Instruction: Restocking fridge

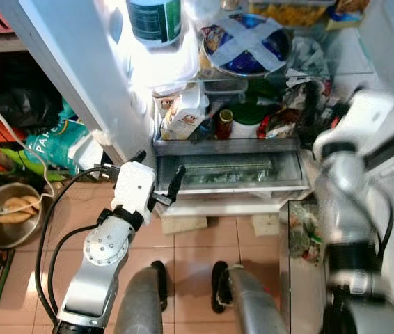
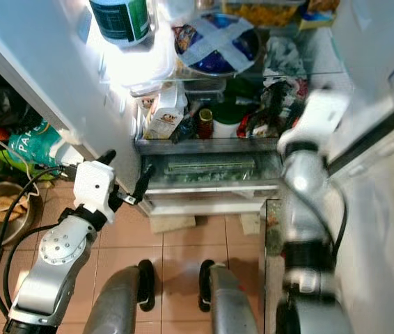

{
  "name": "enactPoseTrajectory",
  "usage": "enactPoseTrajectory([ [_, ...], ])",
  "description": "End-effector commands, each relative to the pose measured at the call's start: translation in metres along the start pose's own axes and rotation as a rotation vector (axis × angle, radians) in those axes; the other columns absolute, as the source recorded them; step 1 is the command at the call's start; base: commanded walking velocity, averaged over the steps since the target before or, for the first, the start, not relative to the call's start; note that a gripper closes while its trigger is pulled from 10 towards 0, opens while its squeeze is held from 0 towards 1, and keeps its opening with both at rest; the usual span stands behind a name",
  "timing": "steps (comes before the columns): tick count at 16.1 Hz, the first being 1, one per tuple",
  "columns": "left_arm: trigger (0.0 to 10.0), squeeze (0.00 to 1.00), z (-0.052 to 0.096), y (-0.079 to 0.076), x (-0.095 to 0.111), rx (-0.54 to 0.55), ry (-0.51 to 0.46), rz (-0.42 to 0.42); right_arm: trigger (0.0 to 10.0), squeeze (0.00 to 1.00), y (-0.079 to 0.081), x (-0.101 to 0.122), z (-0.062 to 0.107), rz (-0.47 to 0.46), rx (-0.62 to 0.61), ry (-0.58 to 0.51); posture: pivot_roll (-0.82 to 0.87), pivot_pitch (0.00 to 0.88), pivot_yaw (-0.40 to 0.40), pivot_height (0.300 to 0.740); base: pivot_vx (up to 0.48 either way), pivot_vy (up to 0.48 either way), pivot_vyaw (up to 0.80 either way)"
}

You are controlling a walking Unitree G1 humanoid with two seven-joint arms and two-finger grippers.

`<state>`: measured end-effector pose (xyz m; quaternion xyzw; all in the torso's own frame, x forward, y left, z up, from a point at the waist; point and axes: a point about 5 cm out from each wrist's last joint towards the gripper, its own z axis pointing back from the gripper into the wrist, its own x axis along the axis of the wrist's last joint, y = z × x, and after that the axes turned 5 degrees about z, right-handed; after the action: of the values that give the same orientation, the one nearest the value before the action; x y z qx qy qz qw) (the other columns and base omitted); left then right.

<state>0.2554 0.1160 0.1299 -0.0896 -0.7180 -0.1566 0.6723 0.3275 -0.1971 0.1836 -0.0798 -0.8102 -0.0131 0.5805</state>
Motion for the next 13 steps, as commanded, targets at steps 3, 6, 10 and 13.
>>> enactPoseTrajectory([
  [3,10.0,0.0,0.007,0.008,-0.013,0.085,0.039,-0.034,10.0,0.73,0.018,-0.014,0.038,-0.061,0.096,0.112,0.07,0.138,0.019,0.74,0.0,0.0,0.0],
  [6,10.0,0.0,0.009,0.007,-0.018,0.094,0.04,-0.032,10.0,0.0,0.03,-0.021,0.065,-0.066,0.178,0.176,0.06,0.122,0.016,0.74,0.0,0.0,0.0],
  [10,10.0,0.0,0.001,0.002,-0.018,0.077,0.024,-0.035,10.0,0.0,0.026,-0.027,0.068,-0.045,0.179,0.217,0.04,0.116,0.028,0.74,0.0,0.0,0.0],
  [13,10.0,0.0,-0.004,0.0,-0.017,0.06,0.008,-0.036,10.0,0.0,0.023,-0.026,0.068,-0.037,0.179,0.223,0.03,0.111,0.033,0.74,0.0,0.0,0.0],
])
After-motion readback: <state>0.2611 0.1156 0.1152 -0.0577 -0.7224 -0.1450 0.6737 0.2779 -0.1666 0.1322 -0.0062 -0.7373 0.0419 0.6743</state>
